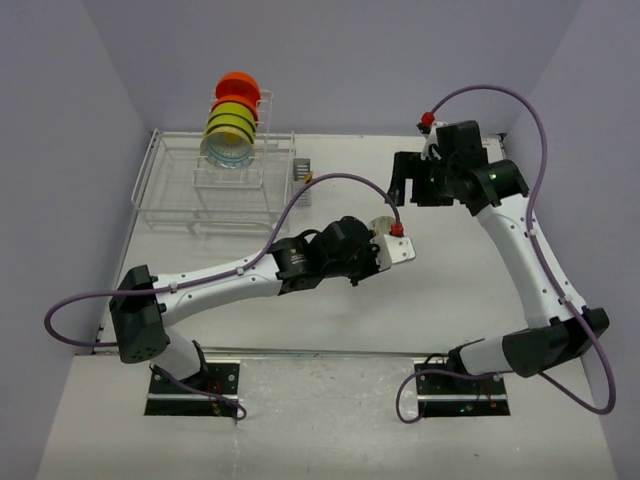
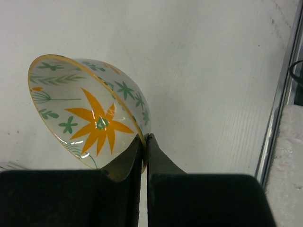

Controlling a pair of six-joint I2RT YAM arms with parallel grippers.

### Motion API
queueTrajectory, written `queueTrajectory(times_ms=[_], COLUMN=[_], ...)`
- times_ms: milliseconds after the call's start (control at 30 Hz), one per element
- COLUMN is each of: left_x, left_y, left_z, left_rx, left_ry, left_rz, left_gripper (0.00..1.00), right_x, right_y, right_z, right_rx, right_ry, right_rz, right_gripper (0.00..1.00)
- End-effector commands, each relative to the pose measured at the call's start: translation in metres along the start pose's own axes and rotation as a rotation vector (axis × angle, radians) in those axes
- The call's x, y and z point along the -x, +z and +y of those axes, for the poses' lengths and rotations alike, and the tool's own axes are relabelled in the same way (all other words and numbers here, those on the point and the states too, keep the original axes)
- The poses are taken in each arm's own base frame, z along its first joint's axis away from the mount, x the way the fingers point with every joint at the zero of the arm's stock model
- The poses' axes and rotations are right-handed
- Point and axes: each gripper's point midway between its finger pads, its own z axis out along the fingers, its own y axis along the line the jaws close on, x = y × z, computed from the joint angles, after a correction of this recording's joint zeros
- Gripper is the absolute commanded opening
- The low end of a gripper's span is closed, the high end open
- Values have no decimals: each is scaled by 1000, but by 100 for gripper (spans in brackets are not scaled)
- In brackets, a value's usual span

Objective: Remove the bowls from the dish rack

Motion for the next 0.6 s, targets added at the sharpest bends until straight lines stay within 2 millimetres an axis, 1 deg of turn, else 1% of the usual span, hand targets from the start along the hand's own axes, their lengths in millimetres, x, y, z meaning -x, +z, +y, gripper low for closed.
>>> queueTrajectory(times_ms=[0, 67, 100, 133, 200, 233, 267, 300, 333, 400, 433, 500, 533, 567], left_x=[31, 33, 31, 31, 29, 28, 31, 28, 28, 29, 30, 32, 32, 32], left_y=[-16, -18, -18, -18, -17, -16, -16, -16, -16, -18, -20, -23, -24, -25], left_z=[17, 17, 18, 19, 23, 25, 28, 30, 31, 32, 32, 36, 39, 42], left_rx=[38, 35, 38, 39, 54, 65, 73, 84, 87, 92, 95, 114, 130, 150], left_ry=[210, 223, 232, 234, 238, 237, 237, 237, 237, 238, 238, 234, 233, 225], left_rz=[-116, -116, -105, -98, -72, -55, -50, -31, -28, -27, -31, -36, -31, -28], left_gripper=[0, 0, 0, 0, 0, 0, 0, 0, 0, 0, 0, 0, 0, 0], right_x=[-31, -46, -54, -59, -69, -71, -73, -75, -75, -76, -77, -78, -76, -73], right_y=[6, 16, 21, 23, 30, 31, 33, 36, 37, 41, 43, 47, 48, 50], right_z=[6, 14, 13, 13, 8, 5, 2, 1, 2, 2, 2, 1, 0, -1], right_rx=[45, 64, 56, 50, 14, -1, -17, -23, -21, -16, -16, -26, -30, -40], right_ry=[-44, -76, -84, -94, -105, -101, -102, -99, -98, -95, -95, -95, -96, -92], right_rz=[116, 169, 196, 212, 244, 252, 255, 261, 264, 273, 278, 285, 280, 269], right_gripper=[80, 76, 74, 68, 59, 49, 46, 43, 37, 31, 26, 13, 0, 0])
